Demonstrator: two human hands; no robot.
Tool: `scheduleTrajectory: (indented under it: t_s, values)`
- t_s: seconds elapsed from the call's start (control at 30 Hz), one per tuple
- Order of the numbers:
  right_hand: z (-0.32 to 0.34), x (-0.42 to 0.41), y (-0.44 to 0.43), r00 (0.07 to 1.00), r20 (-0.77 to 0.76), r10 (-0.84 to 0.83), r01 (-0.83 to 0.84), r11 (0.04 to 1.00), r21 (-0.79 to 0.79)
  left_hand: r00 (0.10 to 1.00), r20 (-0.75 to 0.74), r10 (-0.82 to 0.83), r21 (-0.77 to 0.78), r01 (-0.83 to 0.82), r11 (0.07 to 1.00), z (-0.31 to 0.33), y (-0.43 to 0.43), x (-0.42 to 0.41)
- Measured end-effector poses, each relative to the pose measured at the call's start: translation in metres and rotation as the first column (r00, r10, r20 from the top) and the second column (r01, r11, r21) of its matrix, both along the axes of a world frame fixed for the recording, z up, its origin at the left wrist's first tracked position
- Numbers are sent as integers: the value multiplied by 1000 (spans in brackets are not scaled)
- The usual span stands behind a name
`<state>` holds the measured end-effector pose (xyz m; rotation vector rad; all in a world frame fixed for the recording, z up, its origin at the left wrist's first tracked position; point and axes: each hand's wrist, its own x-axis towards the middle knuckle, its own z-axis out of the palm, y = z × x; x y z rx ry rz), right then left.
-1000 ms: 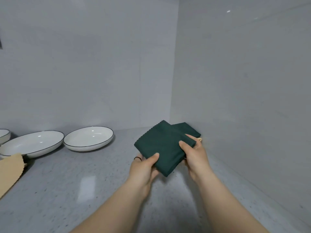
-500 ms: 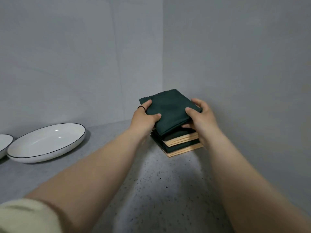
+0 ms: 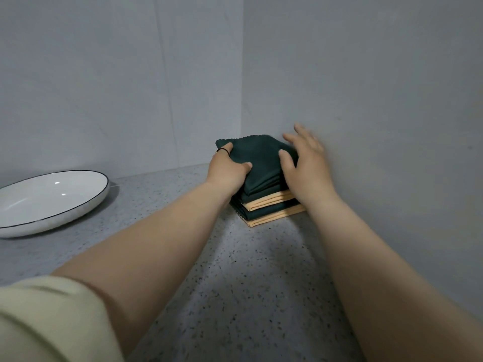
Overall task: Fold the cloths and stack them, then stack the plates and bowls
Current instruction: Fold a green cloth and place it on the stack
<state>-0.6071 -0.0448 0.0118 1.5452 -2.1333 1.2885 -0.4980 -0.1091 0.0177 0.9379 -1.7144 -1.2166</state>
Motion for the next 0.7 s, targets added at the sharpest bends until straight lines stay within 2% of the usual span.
scheduleTrajectory:
  t_s: [0.07, 0.1, 0.2, 0.27, 0.33, 0.43, 0.57, 0.7]
  values:
    - [4, 2, 1, 983, -185, -16, 23, 999, 36, 998, 56, 18, -13, -17, 1000, -2, -2, -2]
    - [4, 3, 0, 973, -230, 3, 13, 998, 64, 995, 94, 31, -25, -29, 999, -4, -4, -4]
    - [-2, 4, -3, 969, -231, 90, -47, 981, 188, 961, 262, 90, -77, -72, 994, -8, -9, -6]
    - [-7, 3, -3, 973, -199, 113, -59, 965, 256, 890, 433, 143, -129, -96, 987, -8, -10, -5]
    - [-9, 2, -3, 975, -195, 105, -45, 955, 294, 851, 500, 161, -155, -95, 983, -9, -12, -5]
    - [-11, 5, -5, 965, -243, 103, -25, 952, 306, 906, 413, 90, -85, -61, 995, -13, -18, -6]
    - [-10, 8, -3, 948, -306, 92, 8, 951, 311, 927, 371, 54, -33, -45, 998, -15, -22, -8]
    - [-10, 9, -2, 935, -348, 68, 34, 959, 281, 965, 260, 19, 35, -28, 999, -14, -25, -8]
